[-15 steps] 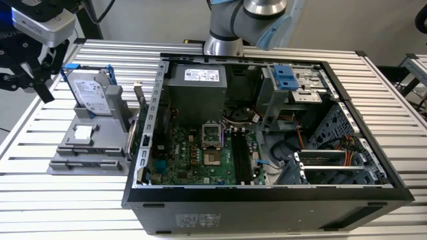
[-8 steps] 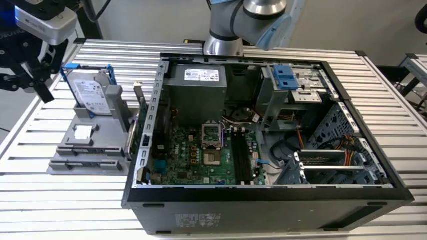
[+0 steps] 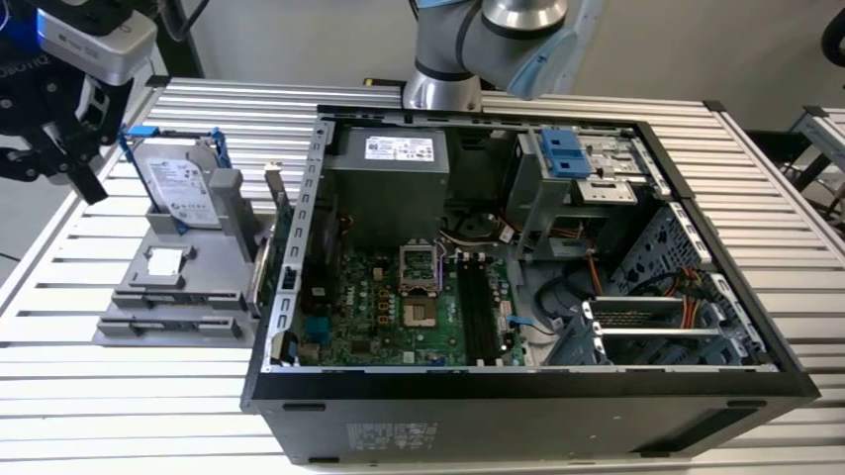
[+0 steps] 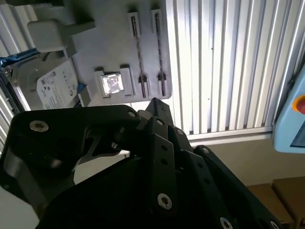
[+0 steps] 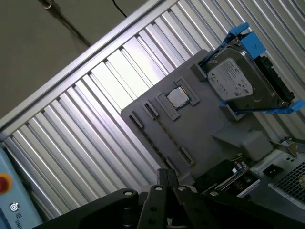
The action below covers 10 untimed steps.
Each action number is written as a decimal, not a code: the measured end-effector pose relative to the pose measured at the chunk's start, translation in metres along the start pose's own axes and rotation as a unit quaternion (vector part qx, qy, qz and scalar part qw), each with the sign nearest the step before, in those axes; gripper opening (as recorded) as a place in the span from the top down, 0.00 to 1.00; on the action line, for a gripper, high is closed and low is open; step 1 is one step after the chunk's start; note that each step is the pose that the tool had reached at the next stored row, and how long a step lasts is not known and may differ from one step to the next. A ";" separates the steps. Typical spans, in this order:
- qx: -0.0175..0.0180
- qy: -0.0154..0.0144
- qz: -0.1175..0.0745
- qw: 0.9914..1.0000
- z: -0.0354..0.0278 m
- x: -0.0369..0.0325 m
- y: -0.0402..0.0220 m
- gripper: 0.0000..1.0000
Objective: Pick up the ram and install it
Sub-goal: 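Pick up the ram and move it above insertion slot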
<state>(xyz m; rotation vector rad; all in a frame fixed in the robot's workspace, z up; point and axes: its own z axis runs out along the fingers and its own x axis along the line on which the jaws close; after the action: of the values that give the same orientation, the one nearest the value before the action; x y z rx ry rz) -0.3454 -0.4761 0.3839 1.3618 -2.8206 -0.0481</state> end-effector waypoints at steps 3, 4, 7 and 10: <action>0.000 0.000 -0.011 1.000 0.0000 0.0000 0.0000 1.00; 0.000 0.001 -0.015 1.000 0.0000 0.0000 0.0000 1.00; 0.000 0.001 -0.027 1.000 0.0000 0.0000 0.0000 1.00; 0.000 0.001 -0.040 0.999 0.0000 0.0000 0.0000 1.00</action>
<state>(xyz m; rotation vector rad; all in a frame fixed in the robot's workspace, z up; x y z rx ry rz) -0.3454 -0.4761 0.3839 1.4726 -2.7630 -0.0474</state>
